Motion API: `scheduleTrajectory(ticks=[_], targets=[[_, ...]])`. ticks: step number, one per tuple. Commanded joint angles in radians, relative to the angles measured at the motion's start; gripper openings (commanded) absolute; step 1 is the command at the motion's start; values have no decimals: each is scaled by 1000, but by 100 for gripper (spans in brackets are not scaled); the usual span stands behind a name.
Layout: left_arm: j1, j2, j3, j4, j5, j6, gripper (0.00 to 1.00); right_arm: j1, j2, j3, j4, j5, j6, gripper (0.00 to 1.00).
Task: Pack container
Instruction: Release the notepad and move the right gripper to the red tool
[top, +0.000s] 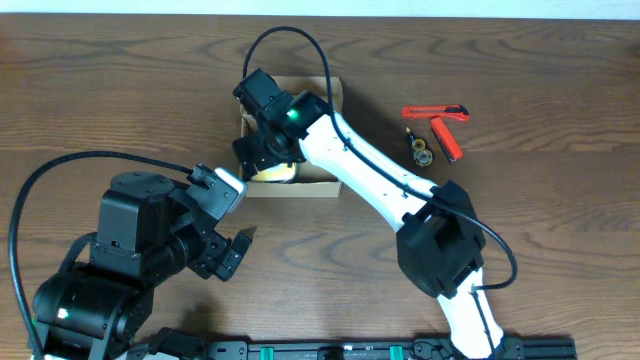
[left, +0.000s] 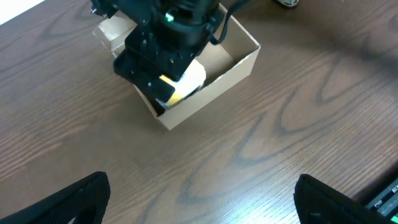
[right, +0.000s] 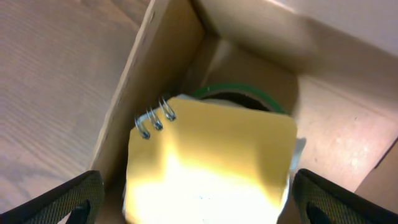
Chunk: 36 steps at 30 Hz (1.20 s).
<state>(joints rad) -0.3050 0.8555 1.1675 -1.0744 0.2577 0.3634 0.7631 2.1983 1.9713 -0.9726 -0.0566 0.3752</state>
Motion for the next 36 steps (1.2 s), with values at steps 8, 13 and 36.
scheduleTrajectory(ticks=[8, 13, 36], targets=[[-2, -2, 15, -3, -6, 6, 95, -213, -274, 13, 2, -19, -267, 99], [-2, -2, 15, -3, -6, 7, 95, -360, -282, 11, -43, 23, -463, 99], [-2, -2, 15, -3, -6, 7, 95, -745, -26, 9, -136, 43, -646, 90]])
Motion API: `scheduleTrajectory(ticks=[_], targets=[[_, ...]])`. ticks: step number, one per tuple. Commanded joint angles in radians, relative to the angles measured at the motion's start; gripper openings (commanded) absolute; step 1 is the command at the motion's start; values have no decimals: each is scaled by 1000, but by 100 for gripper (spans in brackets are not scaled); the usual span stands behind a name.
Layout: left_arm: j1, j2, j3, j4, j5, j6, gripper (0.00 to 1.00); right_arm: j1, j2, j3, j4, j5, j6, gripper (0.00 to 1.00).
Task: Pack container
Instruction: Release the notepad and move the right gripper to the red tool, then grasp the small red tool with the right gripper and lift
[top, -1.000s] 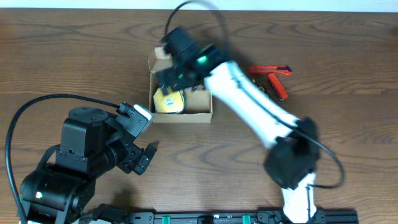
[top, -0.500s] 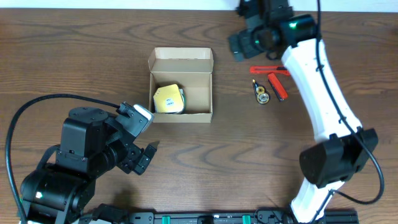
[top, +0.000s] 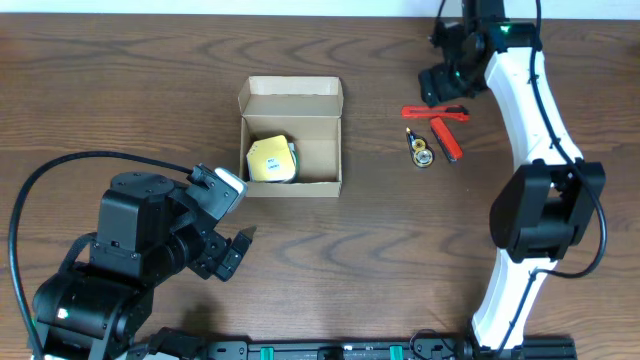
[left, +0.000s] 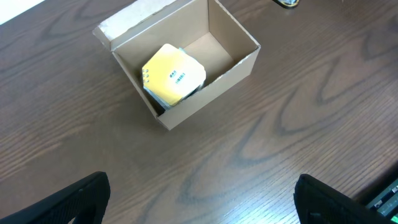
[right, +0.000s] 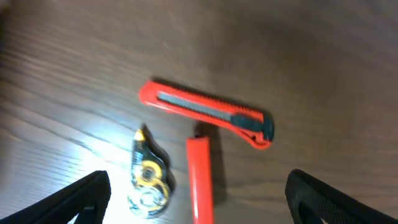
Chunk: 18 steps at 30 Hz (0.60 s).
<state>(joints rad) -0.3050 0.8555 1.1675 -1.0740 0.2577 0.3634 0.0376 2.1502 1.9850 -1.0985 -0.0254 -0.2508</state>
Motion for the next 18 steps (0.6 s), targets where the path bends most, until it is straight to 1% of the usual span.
scheduleTrajectory(ticks=[1, 4, 6, 10, 14, 16, 18], targets=[[-2, -2, 15, -3, -6, 7, 95, -24, 28, -5, -18, 14, -20, 89], [-2, -2, 15, -3, -6, 7, 95, -32, 48, -11, -44, 14, -20, 82], [-2, -2, 15, -3, -6, 7, 95, -30, 58, -27, -54, 14, -19, 80], [-2, -2, 15, -3, -6, 6, 95, -24, 61, -93, -45, 15, -19, 73], [-2, -2, 15, -3, -6, 7, 95, -26, 61, -168, -15, 14, -19, 70], [-2, -2, 15, -3, -6, 7, 95, -25, 61, -201, 9, 14, -19, 69], [-2, -2, 15, -3, -6, 6, 95, -24, 61, -226, 35, 14, -17, 66]])
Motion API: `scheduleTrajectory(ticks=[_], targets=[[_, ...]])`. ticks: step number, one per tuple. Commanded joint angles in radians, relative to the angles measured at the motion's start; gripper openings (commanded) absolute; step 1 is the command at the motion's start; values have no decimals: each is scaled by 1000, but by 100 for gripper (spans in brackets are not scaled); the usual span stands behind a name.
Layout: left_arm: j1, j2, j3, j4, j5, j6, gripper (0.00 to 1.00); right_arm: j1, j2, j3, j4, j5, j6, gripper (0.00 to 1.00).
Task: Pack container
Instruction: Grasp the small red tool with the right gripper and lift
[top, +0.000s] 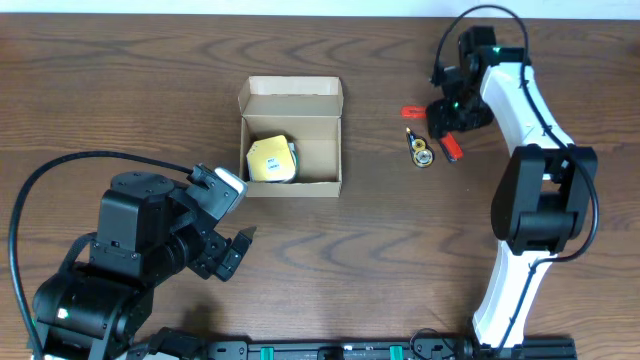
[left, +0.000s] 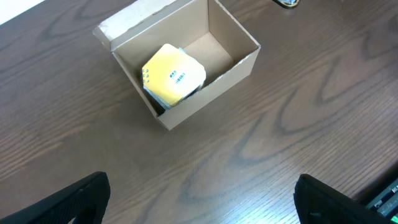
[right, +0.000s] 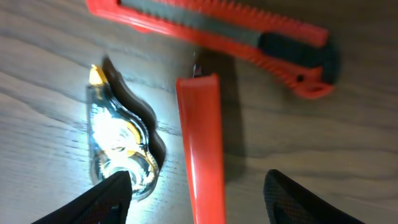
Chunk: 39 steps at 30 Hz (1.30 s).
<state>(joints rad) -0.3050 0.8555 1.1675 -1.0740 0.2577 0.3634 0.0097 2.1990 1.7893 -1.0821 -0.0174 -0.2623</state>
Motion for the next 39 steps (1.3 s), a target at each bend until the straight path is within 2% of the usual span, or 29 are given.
scheduleTrajectory(ticks=[1, 8, 20, 29, 33, 34, 39], targets=[[-2, -2, 15, -3, -6, 7, 95, 4, 12, -42, 35, 7, -4, 64], [-2, -2, 15, -3, -6, 7, 95, 5, 12, -106, 153, 17, 23, 56], [-2, -2, 15, -3, -6, 7, 95, 5, 12, -153, 264, 21, 22, 35], [-2, -2, 15, -3, -6, 7, 95, 5, 12, -154, 269, 21, 24, 14], [-2, -2, 15, -3, -6, 7, 95, 5, 9, -151, 256, 19, 79, 7], [-2, -2, 15, -3, -6, 7, 95, 5, 4, -144, 238, 11, 93, 1], [-2, -2, 15, -3, -6, 7, 95, 5, -54, -91, 160, -52, 94, 1]])
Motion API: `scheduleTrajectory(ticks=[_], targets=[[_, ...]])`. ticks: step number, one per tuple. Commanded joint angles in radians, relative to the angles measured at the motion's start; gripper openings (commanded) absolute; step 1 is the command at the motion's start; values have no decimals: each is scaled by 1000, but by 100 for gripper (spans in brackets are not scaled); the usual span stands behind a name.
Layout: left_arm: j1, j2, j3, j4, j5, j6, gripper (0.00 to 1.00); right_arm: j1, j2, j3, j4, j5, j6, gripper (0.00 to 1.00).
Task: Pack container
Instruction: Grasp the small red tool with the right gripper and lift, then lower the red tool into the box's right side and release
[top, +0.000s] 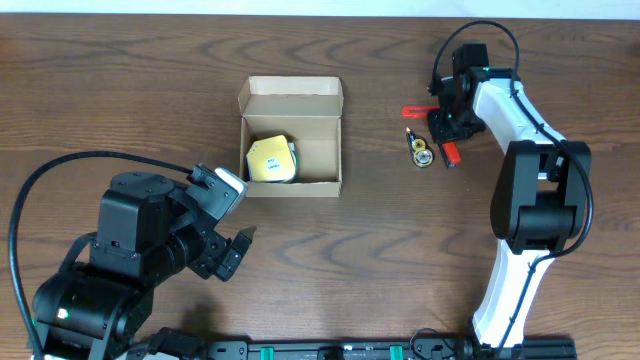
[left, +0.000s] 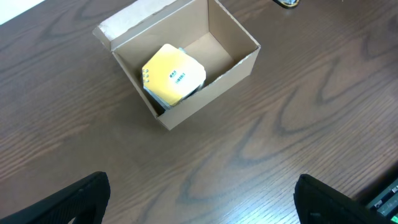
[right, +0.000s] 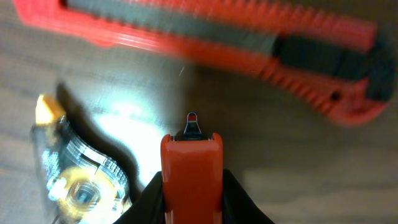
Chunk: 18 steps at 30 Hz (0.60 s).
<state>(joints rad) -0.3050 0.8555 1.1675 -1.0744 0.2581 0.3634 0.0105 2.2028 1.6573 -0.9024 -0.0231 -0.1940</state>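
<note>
An open cardboard box (top: 291, 137) holds a yellow spiral notepad (left: 173, 76). At the right lie a red utility knife (right: 205, 34), a clear correction-tape dispenser (right: 74, 180) and a slim red tool (right: 191, 174). My right gripper (right: 191, 202) is shut on the slim red tool, a black finger pressed to each side of it, low at the table. In the overhead view that gripper (top: 447, 130) covers most of the knife. My left gripper (left: 202, 205) hangs open over bare wood in front of the box, holding nothing.
The wooden table (top: 120, 90) carries only the box and the three small items. The left arm's bulky body (top: 130, 260) and cable fill the front left. The right arm (top: 520, 120) reaches along the right side.
My right gripper was open just above the slim red tool and the dispenser. Now it is lower and shut on the slim red tool. Left arm, box and notepad are unchanged.
My right gripper was in the box, over the yellow notepad. Then the notepad lay in the box and the gripper was at the far right above the knife. It then hung open close over the slim red tool, and now grips it.
</note>
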Motion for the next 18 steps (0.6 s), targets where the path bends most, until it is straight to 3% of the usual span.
scheduleTrajectory(ticks=[1, 7, 12, 18], targets=[[-2, -2, 15, -3, -6, 7, 95, 4, -80, 58, -33, -60, 26, 1], [-2, -2, 15, -3, -6, 7, 95, 38, -243, 141, -38, -114, 129, 1], [-2, -2, 15, -3, -6, 7, 95, 150, -352, 146, -1, -238, 158, 1], [-2, -2, 15, -3, -6, 7, 95, 351, -339, 146, 17, -235, 385, 1]])
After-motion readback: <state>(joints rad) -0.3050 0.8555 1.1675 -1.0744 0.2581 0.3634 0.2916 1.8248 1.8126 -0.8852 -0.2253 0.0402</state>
